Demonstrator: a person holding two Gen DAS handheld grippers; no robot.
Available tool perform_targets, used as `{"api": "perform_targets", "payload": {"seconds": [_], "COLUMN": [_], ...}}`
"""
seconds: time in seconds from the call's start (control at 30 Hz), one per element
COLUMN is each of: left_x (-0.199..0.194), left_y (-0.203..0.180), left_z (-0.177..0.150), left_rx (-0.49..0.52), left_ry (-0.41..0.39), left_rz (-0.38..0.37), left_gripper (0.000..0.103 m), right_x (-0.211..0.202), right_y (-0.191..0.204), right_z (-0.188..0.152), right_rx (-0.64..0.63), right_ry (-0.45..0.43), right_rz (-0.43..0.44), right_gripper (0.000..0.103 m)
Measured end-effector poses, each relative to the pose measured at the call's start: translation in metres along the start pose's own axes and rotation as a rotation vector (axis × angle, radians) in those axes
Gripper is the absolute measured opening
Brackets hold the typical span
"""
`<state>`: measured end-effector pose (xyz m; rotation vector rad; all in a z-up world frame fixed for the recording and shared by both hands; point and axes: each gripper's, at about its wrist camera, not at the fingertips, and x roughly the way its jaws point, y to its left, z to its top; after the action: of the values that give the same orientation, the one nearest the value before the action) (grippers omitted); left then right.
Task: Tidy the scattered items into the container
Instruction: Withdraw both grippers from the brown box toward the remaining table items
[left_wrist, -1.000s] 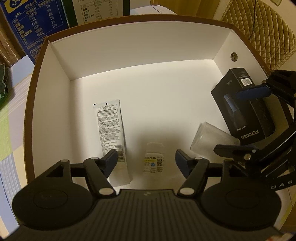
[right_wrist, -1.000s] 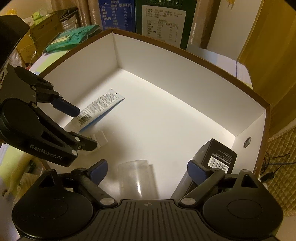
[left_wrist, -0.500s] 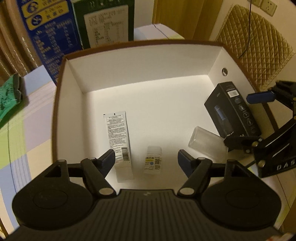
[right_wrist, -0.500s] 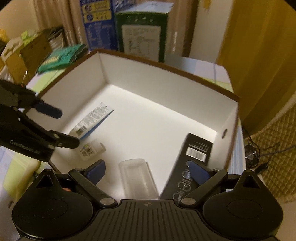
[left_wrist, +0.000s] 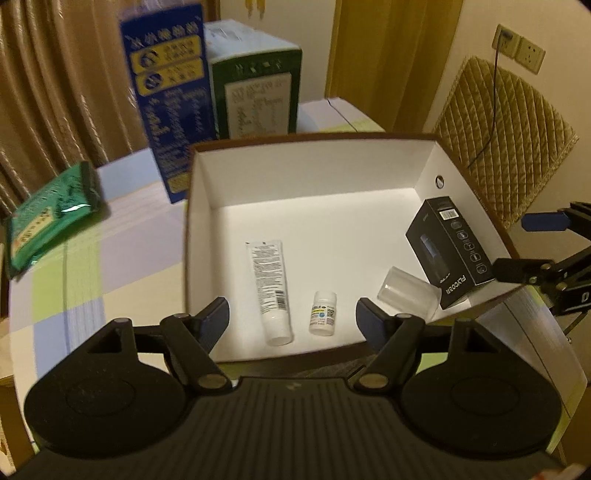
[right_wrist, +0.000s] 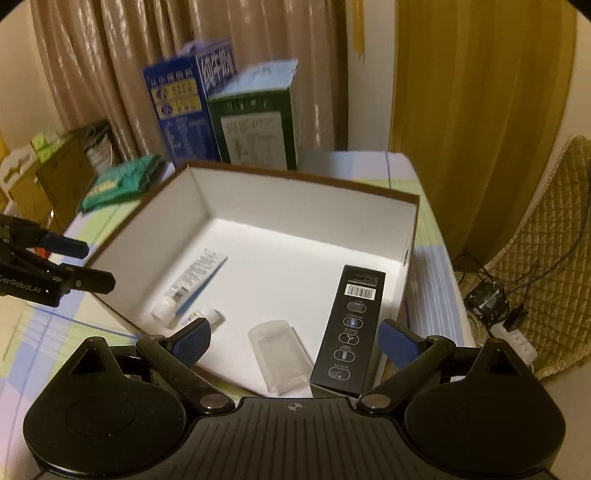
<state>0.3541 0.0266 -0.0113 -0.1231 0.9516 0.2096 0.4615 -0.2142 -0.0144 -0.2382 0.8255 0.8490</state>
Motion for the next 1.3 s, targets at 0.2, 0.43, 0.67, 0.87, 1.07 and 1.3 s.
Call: {"api": "perform_targets", "payload": {"seconds": [0.2, 0.43, 0.67, 0.87, 1.07, 1.3], "left_x": [-0.036, -0.063, -0.071, -0.065, -0.054, -0.046], "left_y": [0.011, 0.023, 0.035, 0.038, 0.041, 0.047], "left_z": [-0.025, -0.061, -0.097, -0.124, -0.145, -0.156], "left_rx": [-0.012, -0.040, -0.091, -0.133, -0.154, -0.184], "left_ry": [-0.051, -0.067, -0.056, -0.034, 0.008, 0.040], "left_rz": [0.044, 0.089, 0.105, 0.111, 0.121, 0.127], "left_gripper": [0.072, 0.072, 0.072, 0.072, 0.072, 0.072], "right_x": [-0.029, -0.043, -0.041, -0.030, -0.015, -0.005], "right_y": [0.000, 0.009, 0.016, 0.020, 0.021, 0.021], "right_z": [-0.021, -0.061, -0.100, -0.122, -0.138, -0.148], "right_rx": [0.063, 0.111, 0.195, 0.263, 0.294, 0.308], "right_ry": [-0.040, -0.017, 0.028, 0.058, 0.109, 0.146], "right_rz": [0.024, 0.055, 0.106, 0.150, 0.162, 0.164], "right_gripper": [0.095, 0.095, 0.095, 0.095, 0.095, 0.095]}}
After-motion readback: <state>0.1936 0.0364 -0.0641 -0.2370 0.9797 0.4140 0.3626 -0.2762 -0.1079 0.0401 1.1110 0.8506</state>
